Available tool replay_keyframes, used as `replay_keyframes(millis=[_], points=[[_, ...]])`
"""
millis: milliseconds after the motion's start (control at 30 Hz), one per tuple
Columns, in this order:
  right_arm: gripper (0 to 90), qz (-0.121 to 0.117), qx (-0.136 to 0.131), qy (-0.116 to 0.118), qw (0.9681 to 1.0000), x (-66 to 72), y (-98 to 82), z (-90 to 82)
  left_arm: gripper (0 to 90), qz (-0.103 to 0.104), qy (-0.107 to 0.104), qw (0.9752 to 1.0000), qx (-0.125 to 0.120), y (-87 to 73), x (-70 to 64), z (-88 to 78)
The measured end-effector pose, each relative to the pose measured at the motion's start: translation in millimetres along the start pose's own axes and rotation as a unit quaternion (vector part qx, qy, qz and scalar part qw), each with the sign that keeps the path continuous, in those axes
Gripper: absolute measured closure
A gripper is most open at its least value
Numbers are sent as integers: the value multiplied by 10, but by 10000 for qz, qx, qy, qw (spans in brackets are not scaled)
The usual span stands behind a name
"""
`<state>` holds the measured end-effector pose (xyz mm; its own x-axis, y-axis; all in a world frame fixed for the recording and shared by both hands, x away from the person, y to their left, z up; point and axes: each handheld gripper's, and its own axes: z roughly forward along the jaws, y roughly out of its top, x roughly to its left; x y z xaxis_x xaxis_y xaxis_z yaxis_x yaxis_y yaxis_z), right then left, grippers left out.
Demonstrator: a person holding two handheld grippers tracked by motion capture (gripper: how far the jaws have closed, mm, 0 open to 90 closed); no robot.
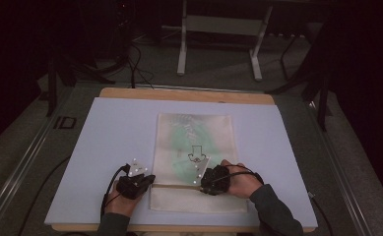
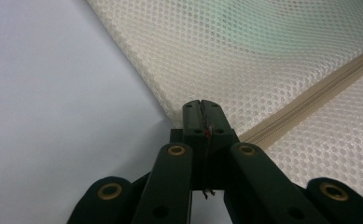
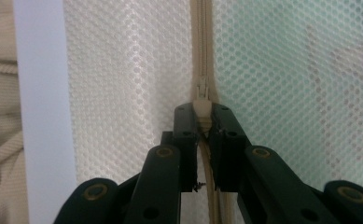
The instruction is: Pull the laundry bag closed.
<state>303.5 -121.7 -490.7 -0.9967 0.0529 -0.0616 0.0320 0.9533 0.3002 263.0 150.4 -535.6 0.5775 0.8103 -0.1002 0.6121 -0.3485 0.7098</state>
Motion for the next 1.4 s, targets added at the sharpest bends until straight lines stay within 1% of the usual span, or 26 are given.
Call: replay_keyframes(millis=[67, 133, 233, 300, 400, 433, 767, 900, 1033, 1200, 1233, 1400], points=[[823, 25, -55, 27, 10000, -5, -13, -8, 894, 5, 2, 10000, 2, 0, 0, -1], [823, 34, -4, 10, 10000, -2, -22, -12, 894, 4, -1, 10000, 3, 0, 0, -1], [823, 36, -53, 23, 10000, -1, -31, -24, 894, 12, 2, 10000, 6, 0, -1, -1], [823, 14, 0, -1, 10000, 3, -30, -24, 894, 3, 2, 10000, 3, 0, -1, -2], [823, 27, -34, 12, 10000, 2, -43, -34, 894, 0, 3, 10000, 1, -1, -1, -2], [823, 27, 0, -3, 10000, 3, -48, -33, 894, -2, -1, 10000, 2, -1, -1, -2], [823, 107, 47, -17, 9999, -1, -159, -78, 894, -1, 9, 10000, -3, -3, -3, -3], [823, 133, -2, -9, 9999, -5, -177, -93, 894, 7, 12, 10000, 1, -2, -4, -3], [823, 106, 89, -29, 9999, -8, -181, -87, 894, 6, 13, 10000, 1, -2, -3, -3], [823, 179, 64, -34, 9998, -12, -229, -109, 894, 2, 15, 10000, -1, -3, -5, -4], [823, 174, 98, -35, 9998, -16, -236, -113, 894, -1, 13, 10000, -3, -4, -4, -4], [823, 199, 104, -28, 9997, -28, -276, -128, 894, -5, 23, 10000, -2, -4, -6, -5]])
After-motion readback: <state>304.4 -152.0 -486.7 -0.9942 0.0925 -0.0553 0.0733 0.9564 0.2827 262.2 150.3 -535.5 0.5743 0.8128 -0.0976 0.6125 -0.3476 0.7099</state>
